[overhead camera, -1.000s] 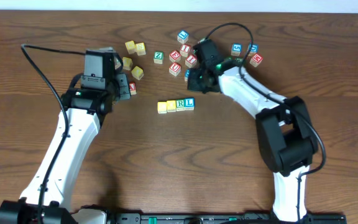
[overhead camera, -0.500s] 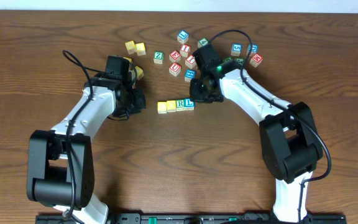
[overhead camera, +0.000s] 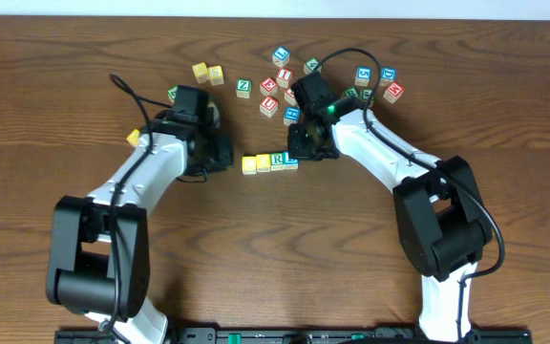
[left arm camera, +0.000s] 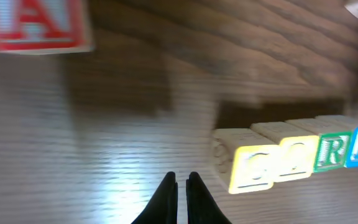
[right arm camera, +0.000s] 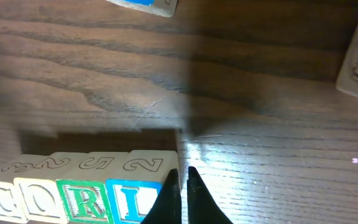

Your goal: Spell out CORL

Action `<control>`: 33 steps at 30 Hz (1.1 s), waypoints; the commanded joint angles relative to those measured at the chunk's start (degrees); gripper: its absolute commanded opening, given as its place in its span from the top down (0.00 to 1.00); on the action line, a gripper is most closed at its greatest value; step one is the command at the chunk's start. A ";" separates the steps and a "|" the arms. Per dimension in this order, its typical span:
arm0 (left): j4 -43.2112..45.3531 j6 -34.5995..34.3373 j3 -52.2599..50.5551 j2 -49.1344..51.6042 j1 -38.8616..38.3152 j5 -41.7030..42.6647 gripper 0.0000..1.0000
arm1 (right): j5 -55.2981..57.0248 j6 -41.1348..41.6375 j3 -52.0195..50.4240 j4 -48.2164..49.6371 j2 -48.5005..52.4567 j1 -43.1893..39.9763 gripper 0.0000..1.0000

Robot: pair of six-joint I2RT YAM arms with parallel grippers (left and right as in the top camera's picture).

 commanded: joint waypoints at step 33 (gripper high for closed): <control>5.60 1.86 -0.13 4.13 -5.07 0.72 0.93 | -1.11 0.94 -0.46 -2.29 1.14 1.36 0.99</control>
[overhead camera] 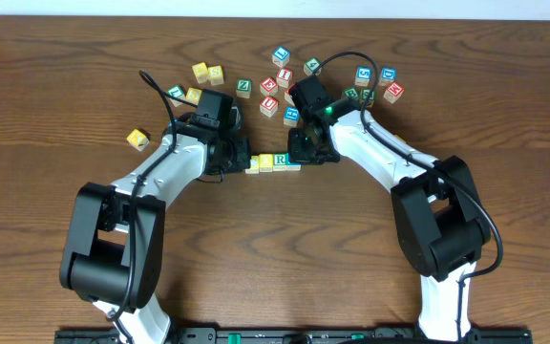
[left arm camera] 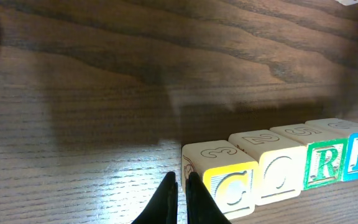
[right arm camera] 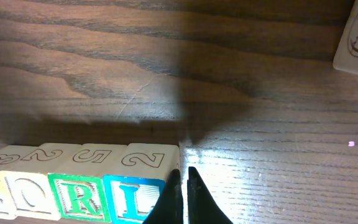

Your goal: Spell out CORL

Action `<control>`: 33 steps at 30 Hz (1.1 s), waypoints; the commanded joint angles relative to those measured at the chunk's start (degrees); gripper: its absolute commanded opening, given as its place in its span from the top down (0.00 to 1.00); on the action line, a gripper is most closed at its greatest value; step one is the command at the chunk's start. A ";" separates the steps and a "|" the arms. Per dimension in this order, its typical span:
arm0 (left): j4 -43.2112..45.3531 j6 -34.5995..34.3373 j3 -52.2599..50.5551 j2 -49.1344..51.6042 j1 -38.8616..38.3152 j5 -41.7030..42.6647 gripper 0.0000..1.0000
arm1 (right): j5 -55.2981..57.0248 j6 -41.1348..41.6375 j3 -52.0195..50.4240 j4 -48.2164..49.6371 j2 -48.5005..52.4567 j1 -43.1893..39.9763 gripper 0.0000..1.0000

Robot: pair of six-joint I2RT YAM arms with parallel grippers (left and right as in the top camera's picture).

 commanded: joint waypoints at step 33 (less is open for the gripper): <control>-13.14 7.72 9.16 -13.70 11.30 -3.63 0.93 | 2.19 -1.01 -0.37 -4.31 -13.55 -6.82 0.98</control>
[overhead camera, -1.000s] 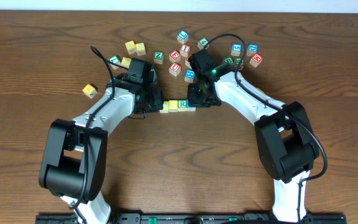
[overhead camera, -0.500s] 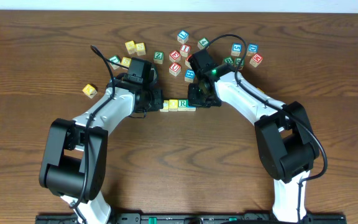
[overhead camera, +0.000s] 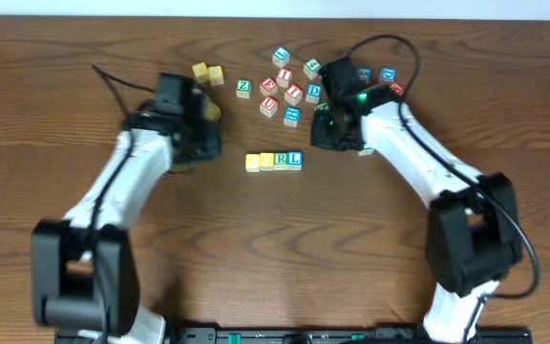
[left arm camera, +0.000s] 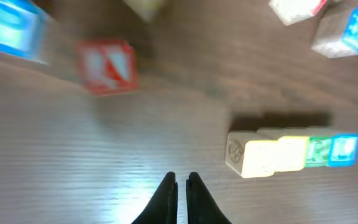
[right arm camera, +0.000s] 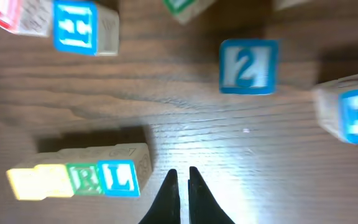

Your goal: Spell out CORL

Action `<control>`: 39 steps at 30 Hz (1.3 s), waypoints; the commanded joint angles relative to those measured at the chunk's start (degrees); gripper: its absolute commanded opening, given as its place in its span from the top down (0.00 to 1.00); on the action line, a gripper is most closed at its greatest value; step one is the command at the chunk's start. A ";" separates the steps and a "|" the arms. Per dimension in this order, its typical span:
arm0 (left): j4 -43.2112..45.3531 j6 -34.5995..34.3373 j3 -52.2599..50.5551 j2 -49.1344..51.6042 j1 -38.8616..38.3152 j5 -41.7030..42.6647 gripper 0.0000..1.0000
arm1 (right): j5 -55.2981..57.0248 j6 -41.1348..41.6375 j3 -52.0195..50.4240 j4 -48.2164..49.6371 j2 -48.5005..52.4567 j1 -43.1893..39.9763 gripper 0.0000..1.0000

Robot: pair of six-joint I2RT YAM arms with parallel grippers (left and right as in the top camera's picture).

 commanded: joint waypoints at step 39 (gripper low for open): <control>-10.32 3.65 9.73 -29.11 17.86 -2.73 0.01 | 3.98 -25.53 -13.07 4.11 -50.56 -11.04 0.01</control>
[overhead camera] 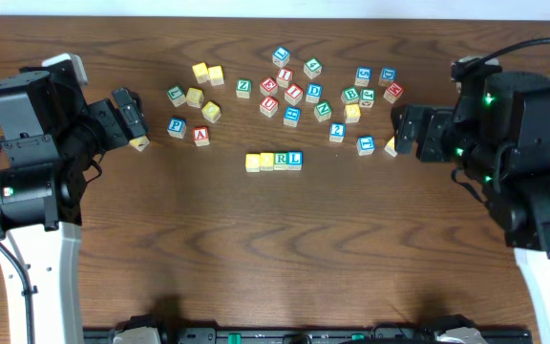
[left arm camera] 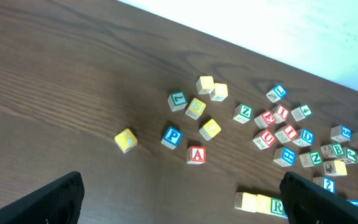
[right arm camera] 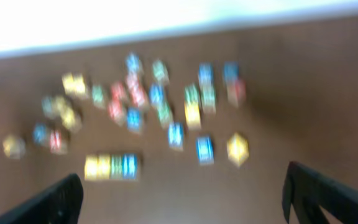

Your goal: Spell out CORL

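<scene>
Four blocks stand touching in a straight row [overhead camera: 274, 161] at the table's middle: yellow C, yellow O, green R, blue L. The left wrist view catches the row [left arm camera: 260, 203] at its lower edge, and it is a blur [right arm camera: 110, 167] in the right wrist view. My left gripper [overhead camera: 127, 115] is pulled back high at the far left. It stands open [left arm camera: 182, 208] with nothing between its fingers. My right gripper [overhead camera: 404, 129] is drawn back at the far right, also open [right arm camera: 182, 199] and empty.
Several loose letter blocks [overhead camera: 294, 91] are scattered behind the row. A blue P [overhead camera: 177, 126] and a red A [overhead camera: 200, 135] lie to the left. One yellow block [overhead camera: 139, 143] lies under the left gripper, another [overhead camera: 390, 145] by the right gripper.
Both grippers were shut and low over the table, one on each side of the row. Now both arms are raised at the table's sides with jaws wide open. The row has not moved.
My right gripper's shut tip was at the L end while the left, shut, was short of the C end. Then both shut tips stood against the row's ends. Then both were clear of the row, and now they are far back and open.
</scene>
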Action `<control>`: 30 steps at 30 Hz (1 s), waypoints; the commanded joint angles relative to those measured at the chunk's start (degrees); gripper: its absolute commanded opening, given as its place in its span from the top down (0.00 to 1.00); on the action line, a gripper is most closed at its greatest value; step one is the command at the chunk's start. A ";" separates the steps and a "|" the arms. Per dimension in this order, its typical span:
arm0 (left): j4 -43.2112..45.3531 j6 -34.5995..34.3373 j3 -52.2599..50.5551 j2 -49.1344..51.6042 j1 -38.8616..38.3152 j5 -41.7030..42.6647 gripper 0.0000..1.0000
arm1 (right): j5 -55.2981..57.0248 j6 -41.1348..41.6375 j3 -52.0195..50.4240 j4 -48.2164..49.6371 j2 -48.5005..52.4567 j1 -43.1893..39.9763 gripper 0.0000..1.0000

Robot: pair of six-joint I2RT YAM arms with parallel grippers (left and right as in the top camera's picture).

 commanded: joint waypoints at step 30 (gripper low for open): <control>-0.22 0.57 0.94 0.15 0.24 -0.15 0.01 | -4.17 -6.38 -81.68 51.06 -66.55 -7.98 0.01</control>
